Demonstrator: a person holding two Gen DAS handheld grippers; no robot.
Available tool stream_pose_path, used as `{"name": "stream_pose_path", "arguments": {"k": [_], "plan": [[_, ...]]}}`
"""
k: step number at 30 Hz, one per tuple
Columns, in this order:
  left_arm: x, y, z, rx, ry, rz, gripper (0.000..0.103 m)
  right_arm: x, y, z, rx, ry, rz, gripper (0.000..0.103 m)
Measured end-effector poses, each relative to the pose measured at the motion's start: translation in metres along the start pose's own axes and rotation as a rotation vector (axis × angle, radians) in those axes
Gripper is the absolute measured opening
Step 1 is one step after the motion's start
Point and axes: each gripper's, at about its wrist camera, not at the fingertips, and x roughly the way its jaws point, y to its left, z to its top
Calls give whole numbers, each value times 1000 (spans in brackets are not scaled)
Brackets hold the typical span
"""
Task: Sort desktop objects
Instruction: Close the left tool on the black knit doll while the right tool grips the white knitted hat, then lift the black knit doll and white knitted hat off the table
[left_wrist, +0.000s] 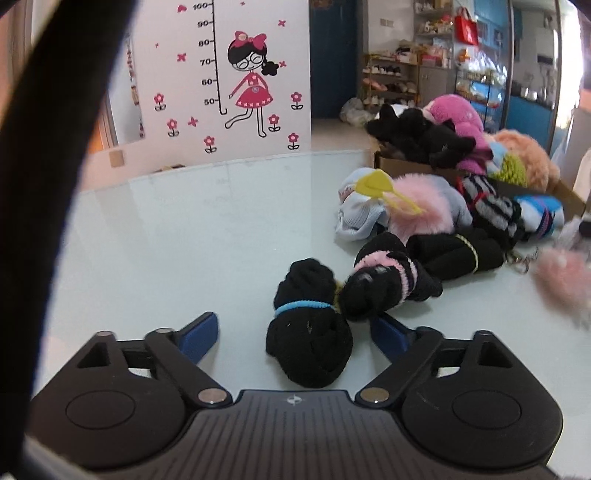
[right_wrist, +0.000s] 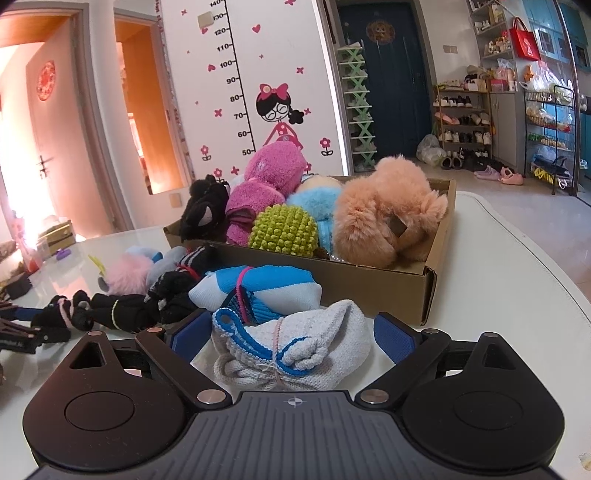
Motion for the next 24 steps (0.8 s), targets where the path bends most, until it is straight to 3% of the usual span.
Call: {"name": "stream_pose_path", "arguments": {"k": [6,8,10,15,17,24], "plan": [[1,-1,3,3,-20,-14,61,5,4,1,-18,21,4,96],[1,-2,4,13,-27,-26,46,6,5,1,-23,29,-2,96],[0,-4,5,19,-28,-33,39,8,5,1,-22,35,-2,96],[-1,-9,5,28,-34,-45,36,12,6,3,-26,56,-13,91],[-2,-9,4,31,-34,-56,36,15,7,4,-34,64,-9,81],[-10,-14,-2,27,-34,-78,35,9,13,3,-56,49,-12,66]]}}
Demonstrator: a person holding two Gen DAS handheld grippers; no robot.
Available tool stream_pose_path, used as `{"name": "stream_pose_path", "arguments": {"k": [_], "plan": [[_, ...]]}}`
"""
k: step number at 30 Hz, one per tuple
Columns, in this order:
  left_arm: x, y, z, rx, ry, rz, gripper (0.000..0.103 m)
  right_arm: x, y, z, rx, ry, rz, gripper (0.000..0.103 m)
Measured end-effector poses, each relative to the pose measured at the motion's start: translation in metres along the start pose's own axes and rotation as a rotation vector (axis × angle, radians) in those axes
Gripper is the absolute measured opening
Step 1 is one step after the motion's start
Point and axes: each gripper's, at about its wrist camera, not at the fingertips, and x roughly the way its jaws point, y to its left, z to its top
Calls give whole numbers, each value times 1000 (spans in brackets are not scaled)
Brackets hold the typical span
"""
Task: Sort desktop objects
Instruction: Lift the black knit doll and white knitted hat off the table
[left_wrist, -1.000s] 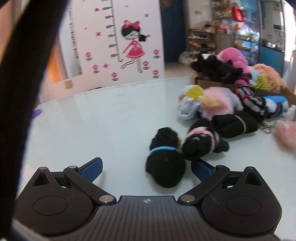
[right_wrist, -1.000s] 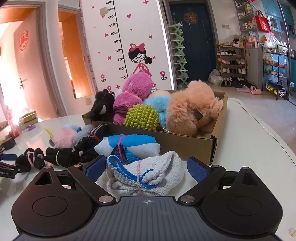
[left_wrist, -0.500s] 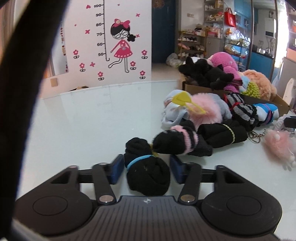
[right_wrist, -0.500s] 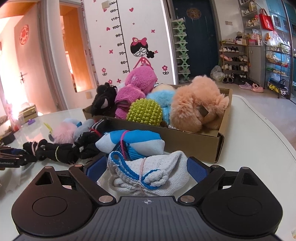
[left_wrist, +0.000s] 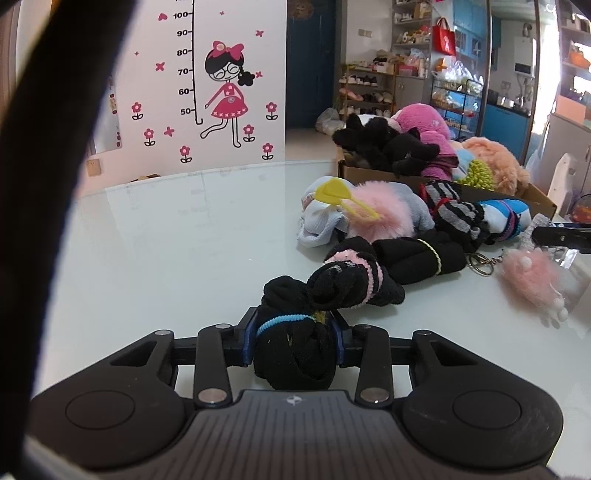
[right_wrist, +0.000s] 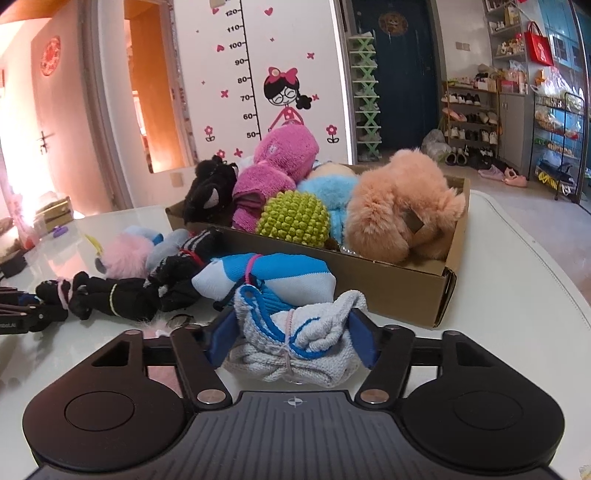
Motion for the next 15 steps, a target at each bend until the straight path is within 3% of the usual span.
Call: {"name": "stream_pose_path", "arguments": {"k": [8,15], "plan": [[-10,-8,-6,1,10,-1,35,-10,4,-3,-19,-12,19,60],[-15,-14,-11,1,13,3,35,-10,4,-5,-23,0,22,62]]}}
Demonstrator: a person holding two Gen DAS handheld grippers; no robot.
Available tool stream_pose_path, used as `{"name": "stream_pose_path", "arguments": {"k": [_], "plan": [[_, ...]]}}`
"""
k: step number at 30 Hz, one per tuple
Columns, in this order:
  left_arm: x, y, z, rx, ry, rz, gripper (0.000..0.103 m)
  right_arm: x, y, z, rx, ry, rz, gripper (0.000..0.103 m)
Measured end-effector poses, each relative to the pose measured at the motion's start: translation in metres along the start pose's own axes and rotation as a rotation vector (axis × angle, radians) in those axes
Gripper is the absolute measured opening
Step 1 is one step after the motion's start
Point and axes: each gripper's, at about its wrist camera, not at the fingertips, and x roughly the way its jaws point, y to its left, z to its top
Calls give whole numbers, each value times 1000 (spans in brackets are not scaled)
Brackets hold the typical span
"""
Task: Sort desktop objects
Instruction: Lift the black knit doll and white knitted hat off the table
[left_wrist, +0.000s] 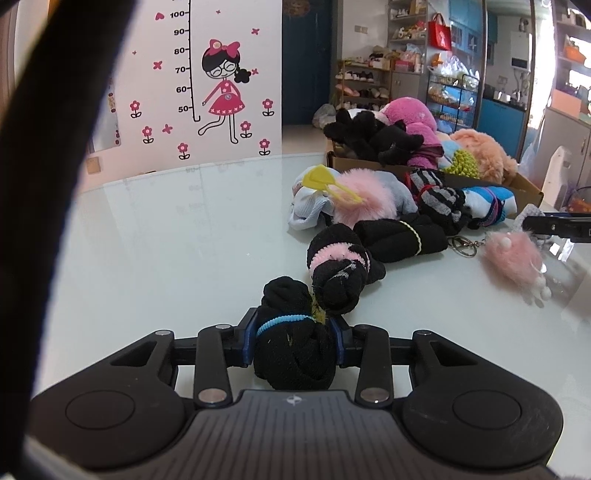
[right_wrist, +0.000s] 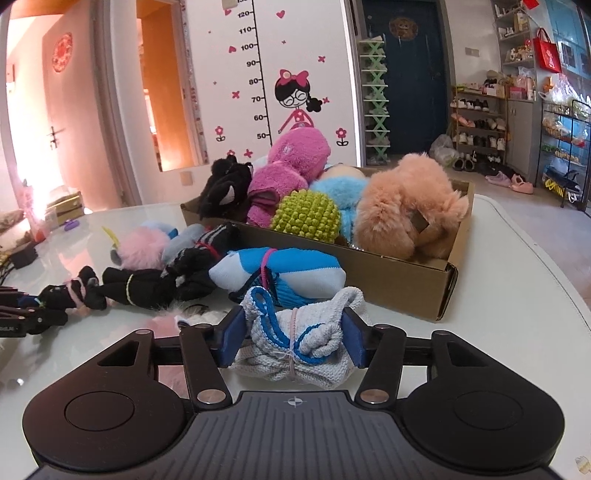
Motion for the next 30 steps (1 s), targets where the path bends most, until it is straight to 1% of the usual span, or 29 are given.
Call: {"name": "stream_pose_path", "arguments": {"k": [3,8,12,14,16,18,20,23,26,30], "plan": [[0,0,0,-4,0,-1,35,2,-1,0,3,6,1,64],[-3,-2,-3,-11,-2,-5,35,5,-1,-1,3,16,-2,72],[-5,-5,-5,-10,1,-9,35,7,-1,-1,7,25,-7,75],[-6,-7,-6,-12,1,-9,35,10,-2,0,13,43,-5,83],[-6,-6,-6,-10,0,-9,35,13,-2,1,16,62,-6,83],[-7,-7,-7,-12,0,-9,35,14,-1,1,6,64,-12,81],[-8,-8,-8,-14,0,-9,35,13,0,0,-5,59,-6,72],[-11,-11,-10,-18,-3,-9,35,10,2,-1,-13,48,-4,67],[-17,-13,-13,-29,-9,-9,35,5,0,0,0,37,6,62],[-27,-17,-15,-35,-26,-14,35,-4,0,0,3,17,21,61]]}}
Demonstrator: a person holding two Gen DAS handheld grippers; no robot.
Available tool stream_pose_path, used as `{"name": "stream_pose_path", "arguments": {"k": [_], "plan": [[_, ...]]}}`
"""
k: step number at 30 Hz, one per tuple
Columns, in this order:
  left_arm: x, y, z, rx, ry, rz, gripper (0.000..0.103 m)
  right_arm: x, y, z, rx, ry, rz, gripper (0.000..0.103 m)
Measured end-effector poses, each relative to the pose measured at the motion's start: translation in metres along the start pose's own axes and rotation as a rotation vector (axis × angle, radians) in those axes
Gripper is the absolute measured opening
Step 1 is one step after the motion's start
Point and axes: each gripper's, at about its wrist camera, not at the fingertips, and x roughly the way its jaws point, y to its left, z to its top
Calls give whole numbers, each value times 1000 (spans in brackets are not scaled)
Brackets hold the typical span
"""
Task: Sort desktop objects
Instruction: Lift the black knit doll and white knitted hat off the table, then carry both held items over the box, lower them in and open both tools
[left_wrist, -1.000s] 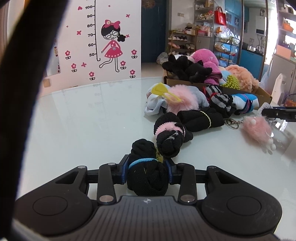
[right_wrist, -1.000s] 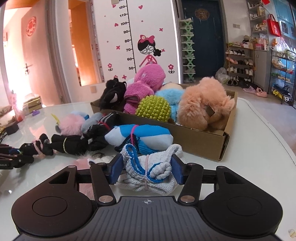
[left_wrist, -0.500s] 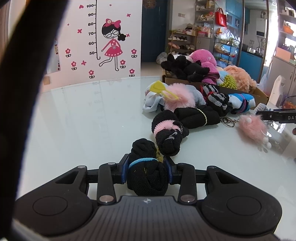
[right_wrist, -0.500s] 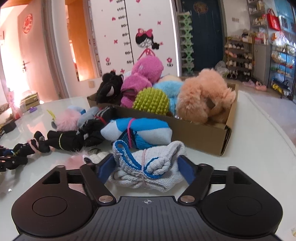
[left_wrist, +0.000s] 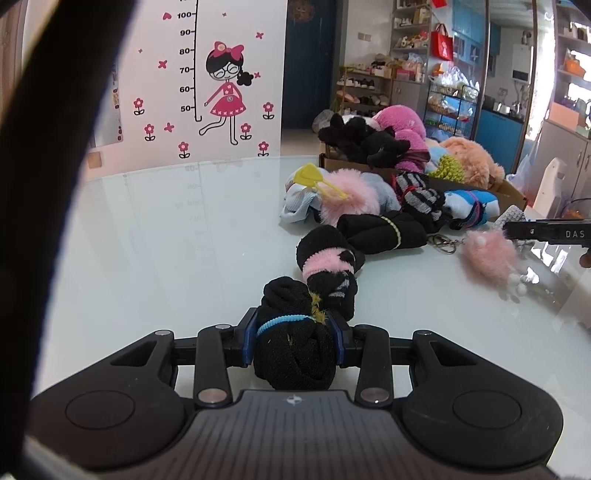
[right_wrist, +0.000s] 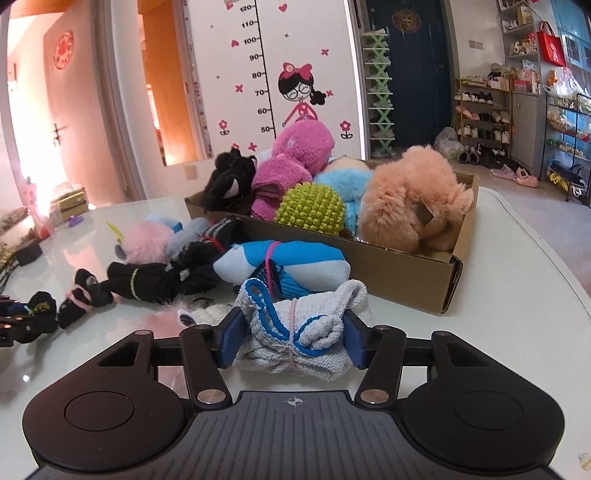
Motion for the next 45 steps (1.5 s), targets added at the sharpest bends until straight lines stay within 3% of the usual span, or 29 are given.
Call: {"name": "stream_pose_path", "arguments": {"k": [11,25,35,45], "plan": [[-28,-11,16,0,-61,-4,35,-26,4,9,26,-94,34,61],[-39,-65,66,63,-165,-101,35,-85,-22,43,91,-279,2,61],[-4,-100,135,68,-200,-182,35,-101,-45,94,56,-330,-22,61],[73,-144,202,90,-163,-245,35,-73,-61,119,13,-290,-35,61]]}}
